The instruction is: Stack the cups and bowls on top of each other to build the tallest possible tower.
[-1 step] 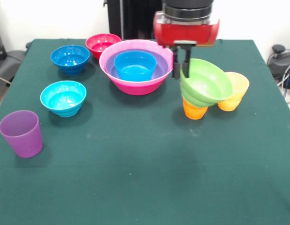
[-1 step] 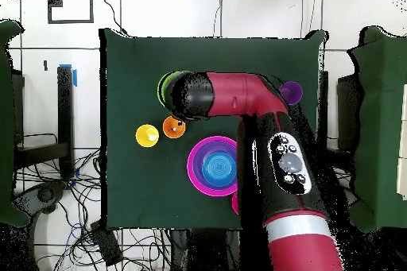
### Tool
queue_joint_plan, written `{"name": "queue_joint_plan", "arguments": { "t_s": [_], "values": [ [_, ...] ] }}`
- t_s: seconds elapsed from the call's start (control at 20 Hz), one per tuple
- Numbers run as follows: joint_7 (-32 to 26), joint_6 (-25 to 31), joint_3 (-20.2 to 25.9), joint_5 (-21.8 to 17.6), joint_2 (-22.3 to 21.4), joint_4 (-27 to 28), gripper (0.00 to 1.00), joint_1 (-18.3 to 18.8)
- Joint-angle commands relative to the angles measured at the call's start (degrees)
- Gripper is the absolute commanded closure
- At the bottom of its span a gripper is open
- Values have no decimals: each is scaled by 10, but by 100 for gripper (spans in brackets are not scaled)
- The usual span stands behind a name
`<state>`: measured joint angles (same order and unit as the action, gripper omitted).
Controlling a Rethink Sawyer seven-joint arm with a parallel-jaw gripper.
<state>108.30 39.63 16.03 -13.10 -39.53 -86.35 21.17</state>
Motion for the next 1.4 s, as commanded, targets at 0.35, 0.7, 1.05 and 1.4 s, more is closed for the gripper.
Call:
{"name": "queue_joint_plan", "arguments": {
  "t_s": [0.35,0.7,1.05,1.4],
  "values": [
    [-85,-70,100,-36,44,-97,100,87],
    [-66,-49,108,-34,1,-127,100,95],
    [-46,-26,115,-19,-46,-159,100,94],
    [-45,-29,126,-16,-67,-184,100,110]
  ]
}}
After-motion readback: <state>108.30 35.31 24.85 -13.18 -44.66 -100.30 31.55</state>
